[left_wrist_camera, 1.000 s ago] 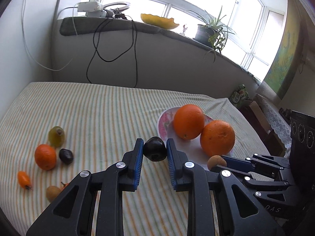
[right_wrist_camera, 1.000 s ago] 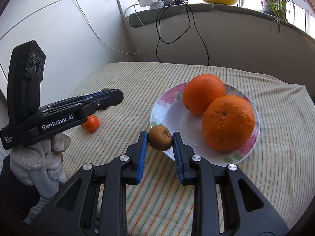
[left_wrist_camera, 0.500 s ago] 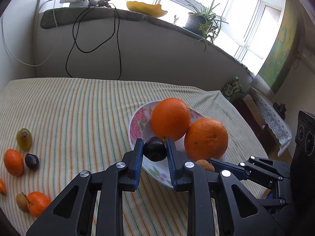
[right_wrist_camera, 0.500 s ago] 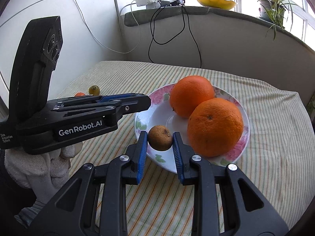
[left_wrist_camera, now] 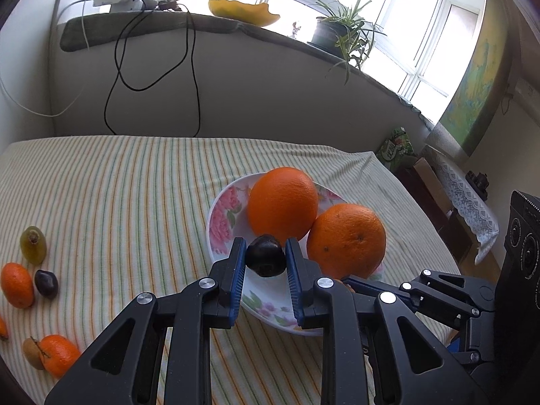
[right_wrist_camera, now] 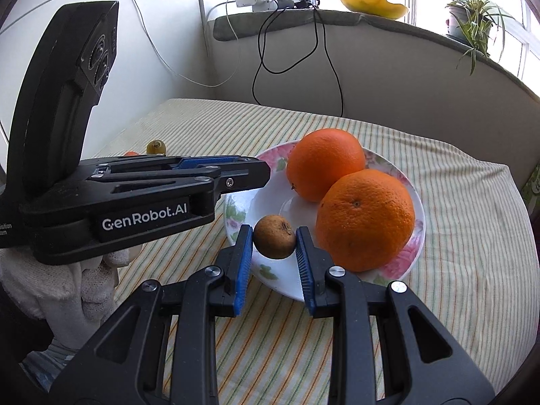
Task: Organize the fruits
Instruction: 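Lift the plum with the left gripper while the right gripper carries the kiwi over the plate, then open the left gripper over the plate while the right gripper releases the kiwi beside it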
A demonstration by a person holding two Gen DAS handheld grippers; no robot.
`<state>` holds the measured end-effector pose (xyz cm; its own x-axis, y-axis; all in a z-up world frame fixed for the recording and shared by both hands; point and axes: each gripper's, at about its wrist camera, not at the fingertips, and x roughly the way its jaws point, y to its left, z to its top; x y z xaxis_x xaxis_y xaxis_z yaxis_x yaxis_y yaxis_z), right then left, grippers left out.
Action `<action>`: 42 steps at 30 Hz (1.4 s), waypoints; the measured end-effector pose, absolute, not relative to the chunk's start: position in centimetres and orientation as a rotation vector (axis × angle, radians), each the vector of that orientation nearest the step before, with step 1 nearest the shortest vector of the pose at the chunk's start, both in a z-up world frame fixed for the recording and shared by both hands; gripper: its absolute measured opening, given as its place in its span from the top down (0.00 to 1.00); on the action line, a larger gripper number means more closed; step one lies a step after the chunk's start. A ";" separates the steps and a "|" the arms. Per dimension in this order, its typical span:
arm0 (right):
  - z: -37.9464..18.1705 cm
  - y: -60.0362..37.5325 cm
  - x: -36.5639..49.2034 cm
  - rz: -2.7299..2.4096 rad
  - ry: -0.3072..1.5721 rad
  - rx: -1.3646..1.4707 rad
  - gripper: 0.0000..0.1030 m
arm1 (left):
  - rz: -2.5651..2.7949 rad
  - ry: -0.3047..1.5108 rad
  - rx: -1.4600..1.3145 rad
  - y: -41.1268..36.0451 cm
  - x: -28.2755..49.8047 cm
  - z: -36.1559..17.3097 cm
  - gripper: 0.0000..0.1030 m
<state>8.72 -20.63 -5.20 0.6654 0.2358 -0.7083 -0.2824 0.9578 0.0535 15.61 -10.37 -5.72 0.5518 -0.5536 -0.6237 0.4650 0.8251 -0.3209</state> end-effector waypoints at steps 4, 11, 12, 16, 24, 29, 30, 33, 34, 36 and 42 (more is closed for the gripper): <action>-5.1 -20.6 8.7 0.281 0.785 -0.063 0.73 | -0.610 0.779 -0.116 -10.5 15.7 -5.6 0.63; -4.4 -20.8 8.2 0.272 0.755 -0.074 0.41 | -0.609 0.769 -0.108 -10.6 15.5 -5.3 0.60; -4.4 -20.8 8.2 0.270 0.754 -0.075 0.41 | -0.610 0.769 -0.108 -10.6 15.5 -5.3 0.60; -4.4 -20.9 8.1 0.266 0.756 -0.072 0.41 | -0.612 0.771 -0.105 -10.8 15.3 -5.2 0.57; -4.1 -21.2 7.8 0.258 0.750 -0.050 0.34 | -0.580 0.749 -0.086 -10.5 14.7 -4.7 0.42; -3.8 -21.1 7.6 0.263 0.736 -0.039 0.20 | -0.551 0.730 -0.057 -10.2 14.2 -4.2 0.36; -3.8 -21.0 7.5 0.265 0.734 -0.040 0.20 | -0.539 0.724 -0.050 -10.0 14.0 -4.1 0.31; -3.6 -20.6 7.4 0.272 0.732 -0.049 0.19 | -0.514 0.713 -0.048 -9.3 13.8 -3.8 0.30; -3.6 -20.5 7.4 0.273 0.733 -0.052 0.19 | -0.509 0.711 -0.050 -9.0 13.7 -3.8 0.30; -3.5 -20.1 7.3 0.281 0.734 -0.054 0.19 | -0.493 0.707 -0.047 -8.4 13.6 -3.6 0.30; -3.3 -19.0 7.0 0.312 0.733 -0.051 0.19 | -0.445 0.693 -0.047 -6.2 13.3 -3.3 0.30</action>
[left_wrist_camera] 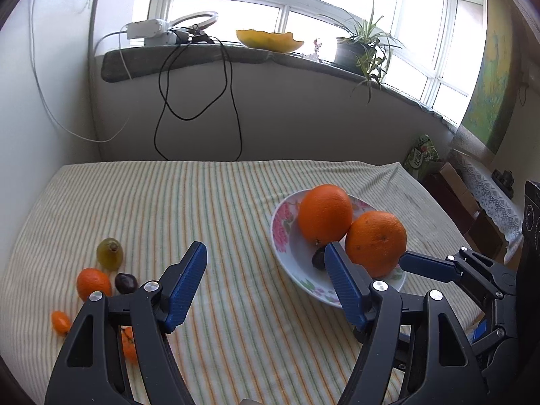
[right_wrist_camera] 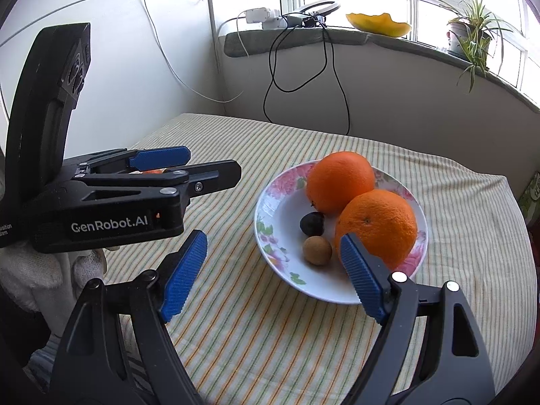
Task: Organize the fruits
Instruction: 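Open the left gripper over the plate while the right gripper releases the kiwi beside it, then withdraw both tools from the plate toward the loose fruits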
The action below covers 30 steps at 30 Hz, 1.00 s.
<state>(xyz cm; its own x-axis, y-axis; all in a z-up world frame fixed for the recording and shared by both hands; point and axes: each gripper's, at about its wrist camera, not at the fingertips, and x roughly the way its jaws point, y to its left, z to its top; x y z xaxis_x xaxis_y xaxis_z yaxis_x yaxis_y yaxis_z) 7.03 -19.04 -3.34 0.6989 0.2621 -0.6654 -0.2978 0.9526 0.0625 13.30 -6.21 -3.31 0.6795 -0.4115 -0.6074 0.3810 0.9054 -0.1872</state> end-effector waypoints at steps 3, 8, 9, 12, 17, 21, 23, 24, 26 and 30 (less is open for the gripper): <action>-3.3 -18.6 7.0 0.333 0.734 -0.050 0.19 | -0.422 0.691 -0.056 -4.7 13.2 -3.4 0.30; -3.5 -17.4 6.9 0.377 0.741 -0.053 0.19 | -0.366 0.692 -0.071 -1.8 13.1 -3.6 0.30; -3.5 -17.1 7.0 0.384 0.743 -0.055 0.19 | -0.355 0.692 -0.072 -1.2 13.1 -3.6 0.30; -3.6 -16.4 7.1 0.412 0.747 -0.059 0.19 | -0.320 0.694 -0.073 0.6 12.8 -3.9 0.30; -3.8 -15.2 7.4 0.443 0.746 -0.070 0.19 | -0.253 0.699 -0.088 3.9 12.4 -4.4 0.30; -4.0 -14.4 7.7 0.469 0.752 -0.068 0.19 | -0.198 0.708 -0.111 6.5 12.1 -5.0 0.30; -4.1 -13.9 7.8 0.482 0.752 -0.073 0.19 | -0.175 0.717 -0.122 7.6 12.1 -5.4 0.30; -4.1 -13.7 7.8 0.491 0.753 -0.076 0.19 | -0.164 0.721 -0.124 8.1 12.0 -5.6 0.30; -4.2 -13.2 7.9 0.512 0.754 -0.081 0.19 | -0.146 0.729 -0.132 9.0 11.9 -6.0 0.30; -4.4 -11.9 8.2 0.552 0.756 -0.094 0.19 | -0.120 0.747 -0.163 10.6 11.7 -6.8 0.30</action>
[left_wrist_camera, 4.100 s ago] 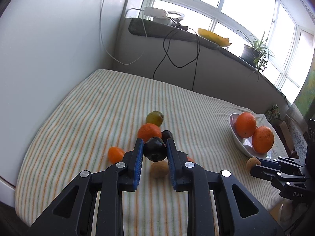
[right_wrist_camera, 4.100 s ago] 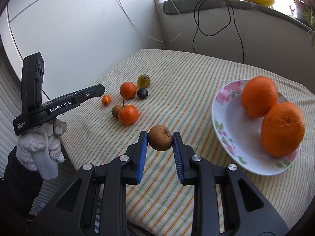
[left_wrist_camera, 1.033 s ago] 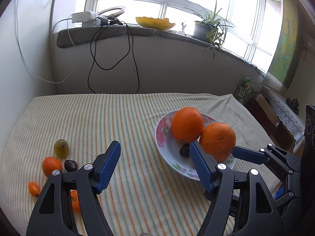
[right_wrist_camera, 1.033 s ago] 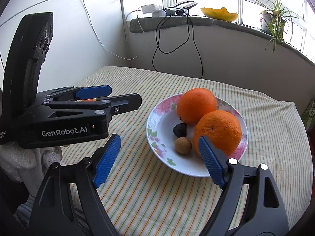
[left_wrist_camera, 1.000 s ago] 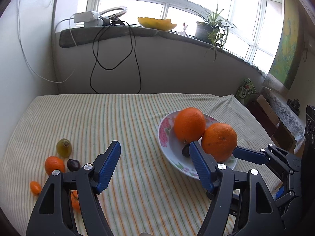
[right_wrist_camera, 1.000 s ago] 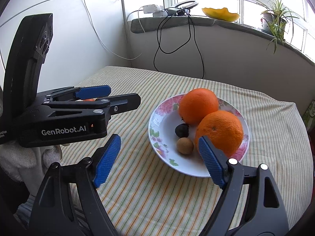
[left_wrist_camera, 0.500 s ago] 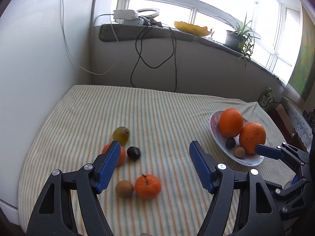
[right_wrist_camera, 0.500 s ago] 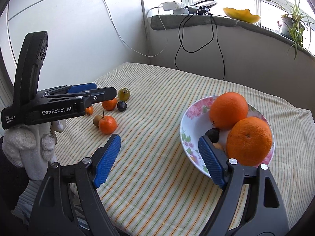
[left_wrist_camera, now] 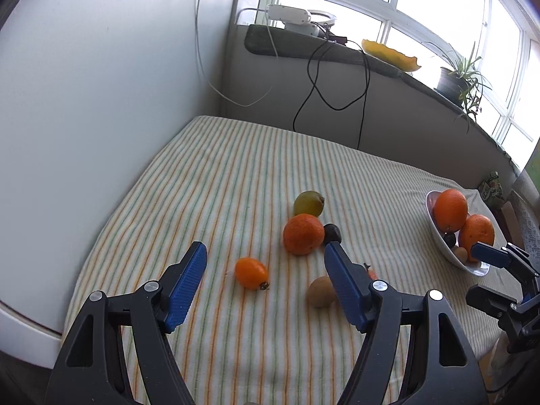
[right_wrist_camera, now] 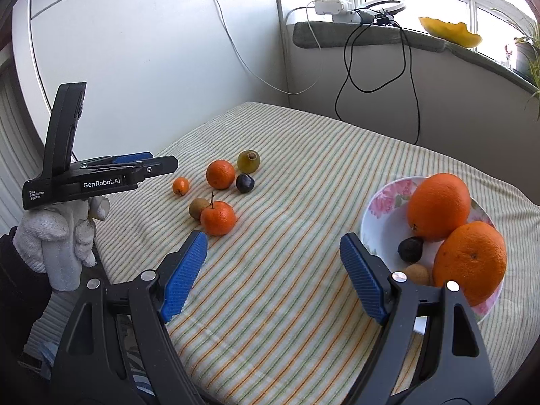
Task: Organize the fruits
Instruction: 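Withdraw both tools from the plate toward the loose fruits, then close the right gripper on the stemmed tangerine while the left gripper closes on a small orange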
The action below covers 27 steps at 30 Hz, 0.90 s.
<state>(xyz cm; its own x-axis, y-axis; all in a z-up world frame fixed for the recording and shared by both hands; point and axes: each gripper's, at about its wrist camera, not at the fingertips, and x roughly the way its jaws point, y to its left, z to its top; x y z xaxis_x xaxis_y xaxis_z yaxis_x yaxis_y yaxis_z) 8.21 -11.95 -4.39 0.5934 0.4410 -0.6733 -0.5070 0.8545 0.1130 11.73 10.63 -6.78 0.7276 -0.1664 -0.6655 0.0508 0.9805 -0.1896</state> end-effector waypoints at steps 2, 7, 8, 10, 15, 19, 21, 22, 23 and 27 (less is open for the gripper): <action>-4.5 -11.4 8.4 0.573 0.761 -0.095 0.19 | -0.106 0.752 -0.175 11.1 11.5 -7.2 0.30; -5.2 -9.4 8.9 0.624 0.779 -0.118 0.19 | -0.108 0.784 -0.204 12.1 11.6 -8.5 0.45; -5.3 -8.9 8.9 0.632 0.784 -0.123 0.19 | -0.112 0.790 -0.211 12.2 11.7 -8.8 0.46; -5.7 -8.1 9.1 0.652 0.794 -0.133 0.19 | -0.117 0.798 -0.219 12.4 11.8 -9.2 0.49; -6.8 -6.4 9.8 0.690 0.827 -0.154 0.27 | -0.135 0.817 -0.222 12.4 12.2 -9.9 0.53; -7.7 -5.3 10.6 0.710 0.855 -0.157 0.32 | -0.146 0.827 -0.238 12.4 12.7 -10.2 0.55; -8.3 -4.7 10.9 0.725 0.878 -0.152 0.40 | -0.152 0.836 -0.239 12.2 13.1 -10.4 0.56; -8.5 -4.4 11.1 0.728 0.884 -0.156 0.40 | -0.153 0.839 -0.243 12.2 13.3 -10.6 0.58; -8.7 -4.2 11.2 0.728 0.888 -0.161 0.41 | -0.156 0.843 -0.250 12.2 13.4 -10.7 0.58; -9.1 -3.6 11.7 0.730 0.897 -0.165 0.45 | -0.163 0.849 -0.247 11.9 13.5 -10.9 0.59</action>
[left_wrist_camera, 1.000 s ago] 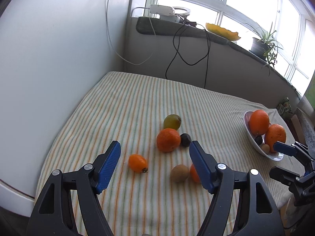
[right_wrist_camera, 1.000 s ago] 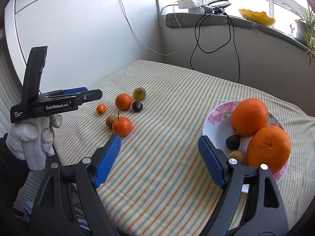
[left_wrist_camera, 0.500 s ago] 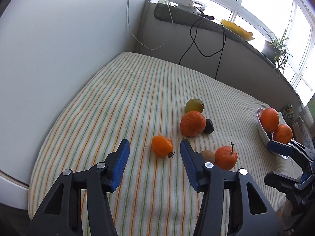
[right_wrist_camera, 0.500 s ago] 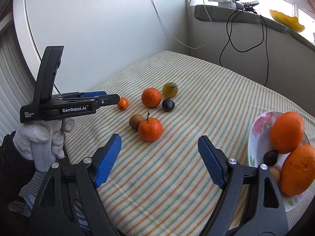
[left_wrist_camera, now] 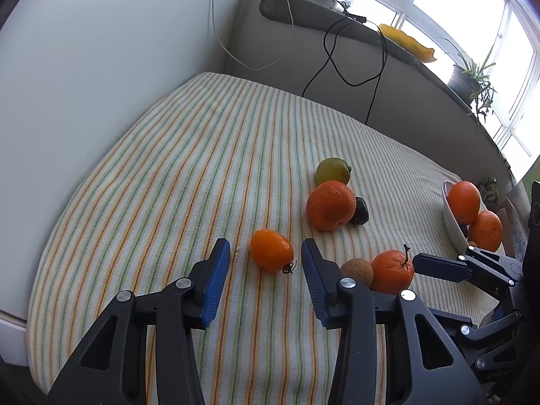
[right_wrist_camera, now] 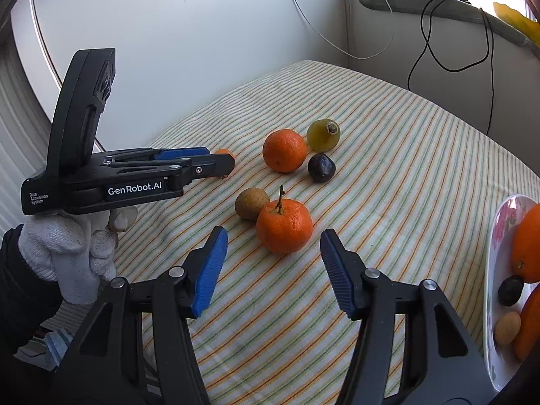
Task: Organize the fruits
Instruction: 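Close the right gripper on the stemmed tangerine while the left gripper closes on a small orange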
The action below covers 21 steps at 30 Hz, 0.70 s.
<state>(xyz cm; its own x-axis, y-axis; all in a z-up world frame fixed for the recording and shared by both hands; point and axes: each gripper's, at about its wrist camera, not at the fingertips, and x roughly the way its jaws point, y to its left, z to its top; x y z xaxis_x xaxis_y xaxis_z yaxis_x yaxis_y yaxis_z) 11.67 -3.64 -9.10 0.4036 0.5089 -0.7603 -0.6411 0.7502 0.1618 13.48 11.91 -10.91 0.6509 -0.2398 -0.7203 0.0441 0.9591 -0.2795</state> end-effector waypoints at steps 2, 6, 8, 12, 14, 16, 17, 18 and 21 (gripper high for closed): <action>-9.3 -3.4 12.0 0.731 0.904 -0.169 0.49 | -0.164 0.850 -0.243 11.9 13.5 -10.9 0.60; -9.6 -3.2 12.8 0.728 0.910 -0.176 0.50 | -0.164 0.853 -0.238 11.9 13.7 -11.1 0.63; -9.8 -3.1 13.1 0.728 0.914 -0.180 0.50 | -0.163 0.854 -0.236 11.9 13.8 -11.2 0.65; -10.2 -2.6 13.7 0.734 0.928 -0.183 0.57 | -0.165 0.854 -0.233 12.1 13.9 -11.2 0.68; -10.5 -2.3 14.1 0.738 0.938 -0.182 0.60 | -0.171 0.853 -0.227 12.0 13.8 -11.2 0.73; -10.5 -2.2 14.2 0.740 0.938 -0.177 0.60 | -0.172 0.851 -0.214 11.7 13.8 -11.2 0.75; -10.5 -2.3 14.2 0.740 0.938 -0.172 0.61 | -0.171 0.849 -0.208 11.7 13.8 -11.2 0.75; -10.5 -2.3 14.2 0.741 0.939 -0.167 0.61 | -0.171 0.848 -0.207 11.7 13.8 -11.2 0.75; -10.6 -2.7 14.1 0.739 0.937 -0.156 0.61 | -0.171 0.845 -0.218 11.9 13.8 -11.1 0.75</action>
